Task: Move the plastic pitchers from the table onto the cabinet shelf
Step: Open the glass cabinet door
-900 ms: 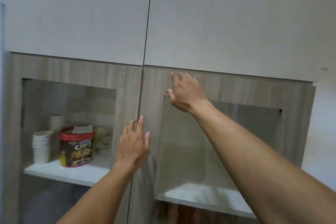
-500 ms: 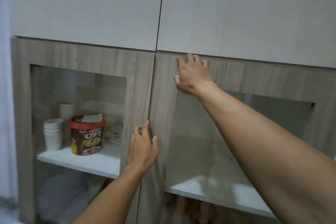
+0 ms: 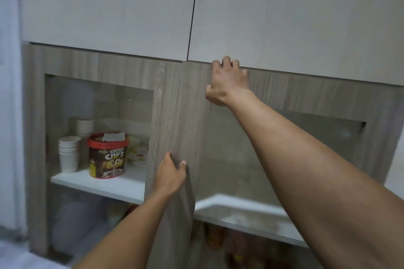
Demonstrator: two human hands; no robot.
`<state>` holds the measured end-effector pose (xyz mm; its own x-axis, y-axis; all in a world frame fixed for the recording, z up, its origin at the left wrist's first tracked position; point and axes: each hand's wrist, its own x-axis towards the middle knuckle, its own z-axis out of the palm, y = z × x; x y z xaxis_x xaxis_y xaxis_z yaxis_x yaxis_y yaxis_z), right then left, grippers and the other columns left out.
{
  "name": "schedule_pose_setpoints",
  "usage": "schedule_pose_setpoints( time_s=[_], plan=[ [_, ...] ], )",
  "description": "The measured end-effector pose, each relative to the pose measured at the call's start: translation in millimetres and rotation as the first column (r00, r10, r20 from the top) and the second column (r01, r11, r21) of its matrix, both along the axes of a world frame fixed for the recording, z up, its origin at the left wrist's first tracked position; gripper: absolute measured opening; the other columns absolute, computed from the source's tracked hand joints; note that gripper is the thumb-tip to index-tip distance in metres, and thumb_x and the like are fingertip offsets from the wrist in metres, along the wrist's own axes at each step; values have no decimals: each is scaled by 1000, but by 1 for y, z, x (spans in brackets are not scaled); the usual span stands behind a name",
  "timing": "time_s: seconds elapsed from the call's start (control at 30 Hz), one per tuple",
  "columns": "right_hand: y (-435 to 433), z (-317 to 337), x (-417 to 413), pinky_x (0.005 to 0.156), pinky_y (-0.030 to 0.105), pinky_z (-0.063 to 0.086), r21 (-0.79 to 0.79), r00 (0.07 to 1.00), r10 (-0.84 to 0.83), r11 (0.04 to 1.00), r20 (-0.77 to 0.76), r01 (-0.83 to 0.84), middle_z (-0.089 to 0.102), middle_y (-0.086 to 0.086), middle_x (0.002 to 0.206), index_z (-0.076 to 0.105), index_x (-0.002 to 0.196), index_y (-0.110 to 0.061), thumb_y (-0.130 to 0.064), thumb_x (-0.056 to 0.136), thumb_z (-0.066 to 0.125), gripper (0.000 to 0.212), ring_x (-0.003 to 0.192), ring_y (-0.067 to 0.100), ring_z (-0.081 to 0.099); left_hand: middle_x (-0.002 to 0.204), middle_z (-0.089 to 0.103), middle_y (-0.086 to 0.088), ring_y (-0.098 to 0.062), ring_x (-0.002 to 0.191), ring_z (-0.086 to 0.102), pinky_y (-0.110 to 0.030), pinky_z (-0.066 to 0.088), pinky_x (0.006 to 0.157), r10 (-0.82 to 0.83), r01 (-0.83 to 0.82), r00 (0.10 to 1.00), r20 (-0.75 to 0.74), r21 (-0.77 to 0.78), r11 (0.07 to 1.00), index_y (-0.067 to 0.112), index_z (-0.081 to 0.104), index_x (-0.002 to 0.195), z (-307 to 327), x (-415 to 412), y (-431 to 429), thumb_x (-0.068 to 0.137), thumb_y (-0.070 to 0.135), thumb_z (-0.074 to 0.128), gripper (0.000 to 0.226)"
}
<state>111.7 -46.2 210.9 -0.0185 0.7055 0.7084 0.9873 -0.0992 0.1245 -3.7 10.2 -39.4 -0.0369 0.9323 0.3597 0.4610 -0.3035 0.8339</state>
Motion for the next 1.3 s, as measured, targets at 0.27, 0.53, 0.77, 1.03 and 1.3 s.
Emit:
schedule_pose_setpoints(
  time_s=[0.27, 0.53, 0.77, 1.03, 1.3],
  plan=[
    [-38, -11, -16, 102, 55, 38, 16, 1000, -7, 1000, -17, 7, 37, 15, 145, 36, 143, -13, -55, 88, 52, 71, 134, 35, 35, 134, 56, -10, -29, 117, 57, -47, 51, 94, -118, 112, 991, -65, -93, 989, 14, 46, 135, -31, -40, -40, 89, 66, 45, 70],
    [-105, -5, -51, 109, 61, 33, -49, 986, -65, 997, -151, 58, 35, 14, 150, 32, 149, -26, -84, 81, 37, 90, 139, 37, 34, 97, 69, 3, -19, 87, 64, -36, 55, 77, -195, 217, 961, -196, 95, 972, 23, 63, 103, -35, -72, -89, 84, 75, 42, 59],
    [-191, -12, -93, 112, 61, 32, -70, 938, -170, 985, -301, 156, 36, 12, 153, 25, 153, -23, -88, 75, 43, 103, 142, 36, 33, 70, 66, -4, -27, 69, 64, -36, 53, 62, -263, 332, 920, -290, 221, 917, 19, 63, 81, -32, -95, -157, 86, 62, 49, 46],
    [-290, -15, -111, 101, 50, 44, 31, 930, -218, 971, -297, 238, 52, 8, 137, 38, 139, -19, -67, 79, 58, 79, 124, 35, 49, 64, 60, -6, -29, 60, 54, -31, 33, 56, -424, 584, 797, -430, 371, 722, 17, 47, 71, -31, -95, -248, 91, 37, 60, 31],
    [-382, -23, -108, 90, 49, 49, 134, 938, -287, 939, -194, 315, 53, 4, 112, 41, 129, -22, -49, 77, 52, 60, 101, 31, 54, 60, 57, 9, -12, 52, 52, -19, 36, 51, -496, 714, 699, -515, 522, 466, 27, 58, 80, -22, -69, -324, 91, 50, 52, 27]
  ],
)
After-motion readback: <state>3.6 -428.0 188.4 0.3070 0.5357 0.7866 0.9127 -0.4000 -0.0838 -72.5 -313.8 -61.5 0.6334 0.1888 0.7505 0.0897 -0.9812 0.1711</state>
